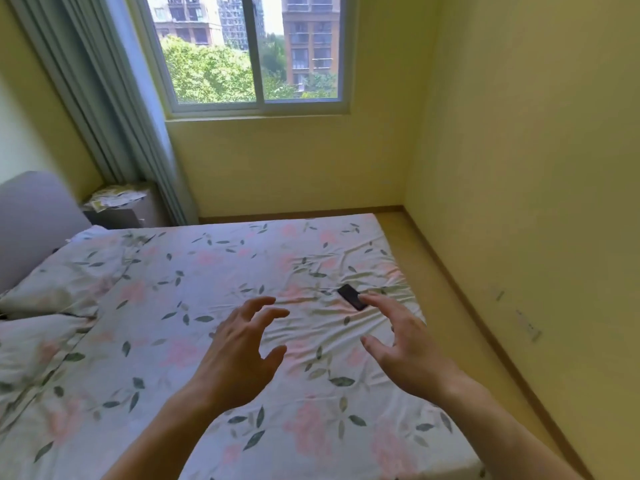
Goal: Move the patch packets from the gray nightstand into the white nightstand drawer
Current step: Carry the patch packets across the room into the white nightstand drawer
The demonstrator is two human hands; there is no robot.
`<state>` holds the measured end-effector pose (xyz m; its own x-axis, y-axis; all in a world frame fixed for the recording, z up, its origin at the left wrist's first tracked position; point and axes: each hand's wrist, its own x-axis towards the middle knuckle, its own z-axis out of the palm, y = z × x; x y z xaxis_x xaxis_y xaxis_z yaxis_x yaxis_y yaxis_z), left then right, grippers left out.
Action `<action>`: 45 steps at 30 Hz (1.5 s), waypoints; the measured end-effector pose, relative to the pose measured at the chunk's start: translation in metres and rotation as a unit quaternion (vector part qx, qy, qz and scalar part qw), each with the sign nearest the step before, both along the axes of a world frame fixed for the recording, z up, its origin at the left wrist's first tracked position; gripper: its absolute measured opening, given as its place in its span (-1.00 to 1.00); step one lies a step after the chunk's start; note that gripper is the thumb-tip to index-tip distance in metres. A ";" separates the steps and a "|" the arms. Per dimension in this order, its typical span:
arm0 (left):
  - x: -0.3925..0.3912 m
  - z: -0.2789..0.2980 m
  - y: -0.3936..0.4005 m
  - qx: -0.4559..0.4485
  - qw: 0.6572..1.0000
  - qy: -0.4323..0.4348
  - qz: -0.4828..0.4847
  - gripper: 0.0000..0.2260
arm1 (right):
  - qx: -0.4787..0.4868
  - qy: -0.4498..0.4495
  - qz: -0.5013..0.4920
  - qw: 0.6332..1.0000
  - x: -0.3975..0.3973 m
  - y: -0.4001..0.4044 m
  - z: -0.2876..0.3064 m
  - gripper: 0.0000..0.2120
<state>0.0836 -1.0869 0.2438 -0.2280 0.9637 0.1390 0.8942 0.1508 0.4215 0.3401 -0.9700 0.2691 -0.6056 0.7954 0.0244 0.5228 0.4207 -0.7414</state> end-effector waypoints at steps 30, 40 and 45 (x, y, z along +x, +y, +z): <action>0.429 0.005 0.510 0.046 0.999 -0.016 -0.024 -0.50 | -0.009 0.005 -0.065 0.998 0.445 0.482 0.024 -0.45; 0.417 0.012 0.541 0.022 0.991 -0.003 0.130 -0.51 | 0.016 0.023 0.091 0.995 0.387 0.610 0.010 -0.46; 0.380 0.004 0.585 0.019 0.982 -0.005 0.187 -0.53 | 0.018 0.017 0.143 0.989 0.346 0.681 0.005 -0.38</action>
<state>0.4640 -0.5015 0.2481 -0.5661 0.8068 0.1691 0.7752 0.4513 0.4420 0.6862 -0.2890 0.2743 -0.8045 0.5893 0.0741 0.3525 0.5743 -0.7389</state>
